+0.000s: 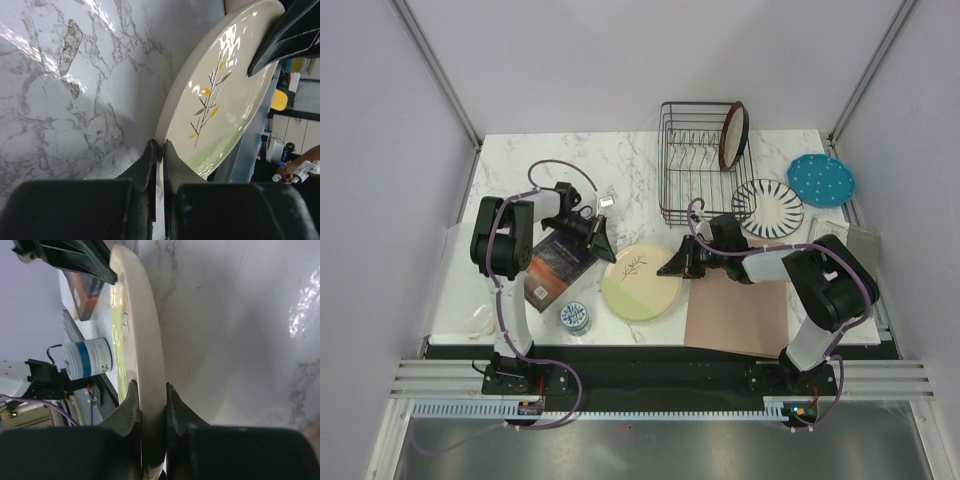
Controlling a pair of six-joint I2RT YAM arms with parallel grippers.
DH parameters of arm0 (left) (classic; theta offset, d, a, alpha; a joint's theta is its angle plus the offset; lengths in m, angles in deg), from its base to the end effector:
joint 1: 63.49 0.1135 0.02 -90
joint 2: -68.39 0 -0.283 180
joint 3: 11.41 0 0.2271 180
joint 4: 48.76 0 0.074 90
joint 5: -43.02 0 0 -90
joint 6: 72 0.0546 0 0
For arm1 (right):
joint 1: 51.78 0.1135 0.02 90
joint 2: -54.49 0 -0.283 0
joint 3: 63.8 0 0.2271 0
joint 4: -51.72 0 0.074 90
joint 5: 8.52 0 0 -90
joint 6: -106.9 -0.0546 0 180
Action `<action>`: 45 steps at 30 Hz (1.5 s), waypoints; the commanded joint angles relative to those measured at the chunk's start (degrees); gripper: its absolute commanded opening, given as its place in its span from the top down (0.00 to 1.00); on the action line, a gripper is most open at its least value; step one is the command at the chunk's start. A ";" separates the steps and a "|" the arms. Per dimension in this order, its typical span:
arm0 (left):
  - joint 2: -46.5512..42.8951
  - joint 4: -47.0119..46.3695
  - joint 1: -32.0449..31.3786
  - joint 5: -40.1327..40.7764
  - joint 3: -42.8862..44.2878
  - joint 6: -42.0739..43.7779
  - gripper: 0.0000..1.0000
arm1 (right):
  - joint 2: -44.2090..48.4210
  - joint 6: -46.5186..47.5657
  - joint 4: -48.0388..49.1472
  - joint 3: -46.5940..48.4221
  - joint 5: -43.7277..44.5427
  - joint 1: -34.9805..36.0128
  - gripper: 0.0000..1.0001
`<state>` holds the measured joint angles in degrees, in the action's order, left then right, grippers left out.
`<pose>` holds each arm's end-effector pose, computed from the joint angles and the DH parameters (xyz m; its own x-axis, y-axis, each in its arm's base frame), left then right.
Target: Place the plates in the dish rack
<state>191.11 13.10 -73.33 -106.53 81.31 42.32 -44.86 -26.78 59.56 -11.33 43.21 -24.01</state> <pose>0.3529 -0.1090 0.1364 -0.8731 0.3633 -0.3253 0.4594 0.3890 -0.7985 0.2603 0.1753 0.1534 -0.9497 0.1127 -0.2923 -0.1875 0.5430 0.8186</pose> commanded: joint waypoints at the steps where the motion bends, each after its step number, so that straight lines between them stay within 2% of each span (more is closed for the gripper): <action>1: -2.04 2.06 -1.67 -8.66 0.64 0.38 0.86 | 4.24 10.43 -8.98 3.89 -0.67 1.24 1.00; 2: -2.65 2.06 -1.58 -8.13 0.81 0.56 0.81 | 6.43 11.94 -13.62 5.47 -1.11 0.97 1.00; 3: -4.14 1.89 -1.49 -7.26 0.90 0.56 0.71 | 7.49 13.69 -16.54 6.53 -2.07 0.45 1.00; 4: -5.37 1.97 -1.49 -6.81 0.99 0.82 0.66 | 9.77 18.58 -19.87 7.93 -2.52 -0.43 1.00; 7: -10.80 1.97 -1.05 -4.27 2.13 0.74 0.59 | 13.12 26.52 -32.79 14.34 -3.83 -2.80 1.00; 8: -11.79 2.84 -0.96 -2.87 4.40 0.99 0.58 | 13.65 31.33 -38.57 17.93 -4.01 -3.42 1.00; 11: -15.13 8.90 -0.09 0.48 11.59 2.93 0.49 | 14.01 38.20 -46.43 26.53 -4.10 -5.35 1.00; 12: -16.18 9.09 0.26 1.88 12.93 2.32 0.37 | 14.01 39.10 -49.58 28.84 -3.84 -5.71 1.00; 13: -17.32 9.09 0.53 2.68 14.08 0.84 0.31 | 14.10 39.72 -50.57 31.21 -3.49 -6.14 1.00; 14: -19.51 9.09 0.88 3.38 16.00 0.30 0.30 | 14.01 40.25 -51.36 36.37 -2.27 -6.32 1.00; 15: -20.49 9.09 0.97 4.95 16.72 0.03 0.19 | 13.75 40.95 -52.33 39.20 -1.56 -6.50 1.00; 16: -21.46 8.92 0.97 5.93 17.51 -0.41 0.00 | 12.70 41.04 -52.51 45.15 -0.60 -6.76 1.00; 17: -22.77 7.70 0.97 7.15 17.78 -0.93 0.00 | 11.82 40.96 -52.60 48.25 1.85 -7.02 1.00; 20: -22.61 4.27 0.71 18.73 18.91 -6.20 0.00 | 7.52 39.29 -51.21 60.21 9.14 -8.52 1.00; 21: -22.26 3.73 0.71 26.69 19.53 -7.86 0.00 | 6.37 38.50 -50.24 62.67 11.17 -9.39 1.00; 23: -22.08 1.81 0.71 33.41 20.24 -10.86 0.00 | 3.21 37.10 -47.08 68.74 17.22 -9.92 1.00; 24: -22.60 -0.55 0.79 39.80 20.15 -12.26 0.00 | 2.07 36.65 -45.93 70.24 22.65 -10.19 1.00; 29: -25.15 -5.05 0.27 48.90 17.70 -17.19 0.00 | -1.46 32.88 -33.74 72.37 40.60 -10.46 1.00; 30: -25.51 -5.67 0.09 52.48 17.17 -17.98 0.00 | -1.89 32.44 -32.92 72.71 44.98 -10.28 1.00; 31: -26.03 -6.46 -0.43 54.26 15.68 -19.55 0.00 | -3.55 32.26 -32.48 74.54 54.08 -9.93 1.00; 33: -26.82 -7.69 -0.79 58.47 13.75 -20.45 0.00 | -5.93 33.57 -33.00 77.45 62.75 -8.97 1.00; 38: -27.53 -9.63 -0.96 60.69 10.66 -22.29 0.00 | -11.56 37.26 -31.69 81.94 71.82 -8.87 1.00; 45: -26.91 -9.72 -2.11 59.91 10.57 -23.08 0.00 | -15.43 41.82 -28.52 84.23 75.00 -8.70 1.00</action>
<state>166.58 6.02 -74.62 -47.87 91.74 21.75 -61.47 11.64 17.86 65.65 111.89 -33.41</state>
